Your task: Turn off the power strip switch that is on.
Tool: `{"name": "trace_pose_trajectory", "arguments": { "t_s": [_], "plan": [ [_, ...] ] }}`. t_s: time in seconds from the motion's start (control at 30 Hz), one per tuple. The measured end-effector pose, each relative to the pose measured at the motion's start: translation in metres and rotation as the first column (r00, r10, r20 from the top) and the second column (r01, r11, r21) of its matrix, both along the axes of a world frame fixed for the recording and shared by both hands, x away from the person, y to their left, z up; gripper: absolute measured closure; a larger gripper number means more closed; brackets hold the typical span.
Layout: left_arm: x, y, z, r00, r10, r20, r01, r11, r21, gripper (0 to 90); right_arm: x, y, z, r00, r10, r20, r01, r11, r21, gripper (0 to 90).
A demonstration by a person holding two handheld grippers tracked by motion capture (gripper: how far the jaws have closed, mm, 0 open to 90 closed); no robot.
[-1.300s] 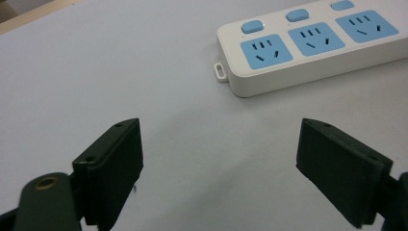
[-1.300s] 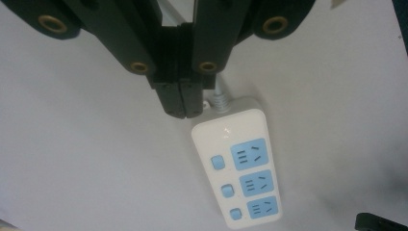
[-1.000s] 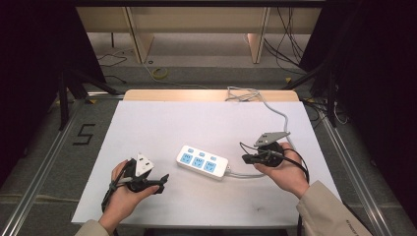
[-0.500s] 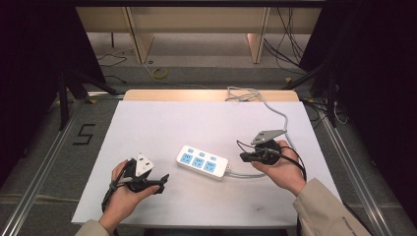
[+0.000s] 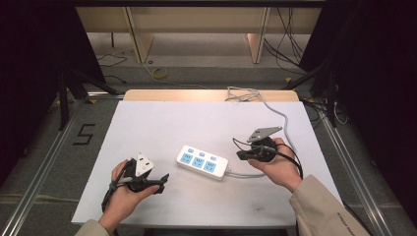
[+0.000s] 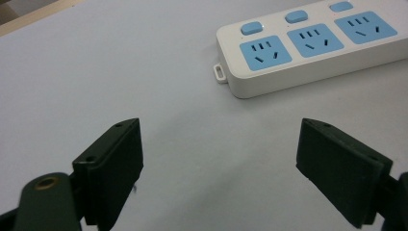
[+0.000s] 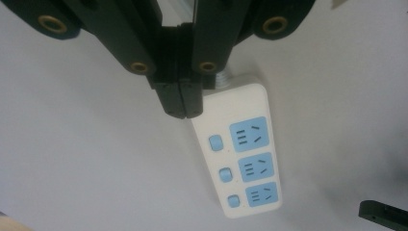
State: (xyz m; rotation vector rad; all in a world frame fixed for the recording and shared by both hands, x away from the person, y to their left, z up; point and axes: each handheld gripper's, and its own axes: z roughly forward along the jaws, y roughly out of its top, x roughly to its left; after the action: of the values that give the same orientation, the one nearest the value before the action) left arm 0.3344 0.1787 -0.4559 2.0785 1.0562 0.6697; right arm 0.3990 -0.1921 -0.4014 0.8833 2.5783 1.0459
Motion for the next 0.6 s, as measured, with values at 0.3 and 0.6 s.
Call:
{"name": "trace_pose_trajectory", "arguments": {
  "t_s": [0.3, 0.6],
  "plan": [
    [0.0, -0.0003, 0.0, 1.0, -0.001, 0.0, 0.001, 1.0, 0.0, 16.2, 0.0035, 0.0041, 0.0015, 1.0, 0.003, -0.001, -0.003, 1.0, -0.001, 90.0],
    [0.0, -0.0005, -0.0002, 1.0, 0.0, -0.001, 0.0, 1.0, -0.001, 16.1, 0.0062, 0.0068, 0.0013, 0.9999, 0.01, -0.004, -0.01, 1.0, -0.004, 90.0]
  ]
}}
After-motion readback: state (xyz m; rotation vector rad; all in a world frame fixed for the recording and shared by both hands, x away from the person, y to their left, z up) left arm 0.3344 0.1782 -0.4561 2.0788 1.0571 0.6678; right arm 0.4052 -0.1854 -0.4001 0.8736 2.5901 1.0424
